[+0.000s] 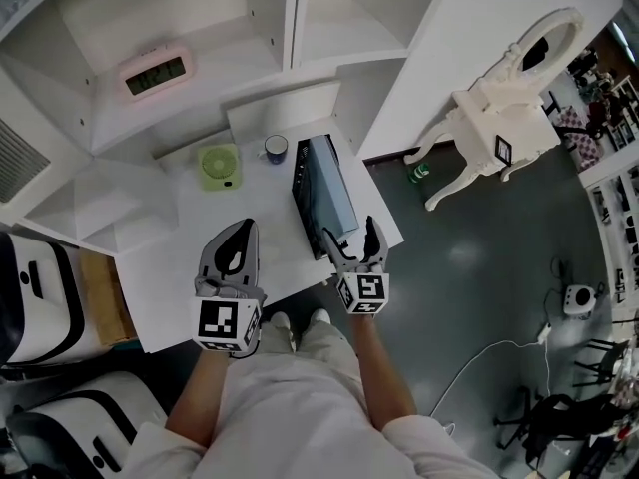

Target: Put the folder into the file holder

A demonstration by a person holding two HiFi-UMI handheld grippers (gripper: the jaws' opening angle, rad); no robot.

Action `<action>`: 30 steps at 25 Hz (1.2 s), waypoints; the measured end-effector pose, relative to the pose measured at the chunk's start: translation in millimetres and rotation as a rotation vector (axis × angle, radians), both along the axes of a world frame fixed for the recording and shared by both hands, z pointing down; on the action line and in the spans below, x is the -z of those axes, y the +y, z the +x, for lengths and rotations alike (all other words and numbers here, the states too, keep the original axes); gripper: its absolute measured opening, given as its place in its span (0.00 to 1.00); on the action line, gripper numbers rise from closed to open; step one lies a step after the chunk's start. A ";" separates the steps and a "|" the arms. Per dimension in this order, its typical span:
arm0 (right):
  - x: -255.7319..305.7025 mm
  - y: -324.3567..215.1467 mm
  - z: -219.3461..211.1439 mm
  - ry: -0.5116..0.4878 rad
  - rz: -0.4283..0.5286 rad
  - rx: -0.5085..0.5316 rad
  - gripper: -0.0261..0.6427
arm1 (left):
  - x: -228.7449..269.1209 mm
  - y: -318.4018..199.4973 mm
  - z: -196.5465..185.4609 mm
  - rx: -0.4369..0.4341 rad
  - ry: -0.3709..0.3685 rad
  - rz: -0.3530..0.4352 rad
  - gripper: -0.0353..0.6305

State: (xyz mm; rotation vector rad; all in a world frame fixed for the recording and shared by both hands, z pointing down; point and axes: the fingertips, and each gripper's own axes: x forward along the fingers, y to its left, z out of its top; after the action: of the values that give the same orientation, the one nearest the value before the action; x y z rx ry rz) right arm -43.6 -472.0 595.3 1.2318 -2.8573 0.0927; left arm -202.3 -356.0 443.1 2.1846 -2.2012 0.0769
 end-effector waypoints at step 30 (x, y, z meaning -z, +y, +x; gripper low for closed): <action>243.2 242.1 144.7 0.038 0.321 -0.228 0.04 | 114.6 174.9 120.8 -0.218 -0.090 0.297 0.05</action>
State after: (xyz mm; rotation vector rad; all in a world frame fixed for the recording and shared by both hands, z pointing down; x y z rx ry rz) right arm 101.1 -229.9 352.1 1.5907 -2.7623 -0.3956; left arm -81.5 -181.2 328.5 2.6215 -2.1282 -0.1592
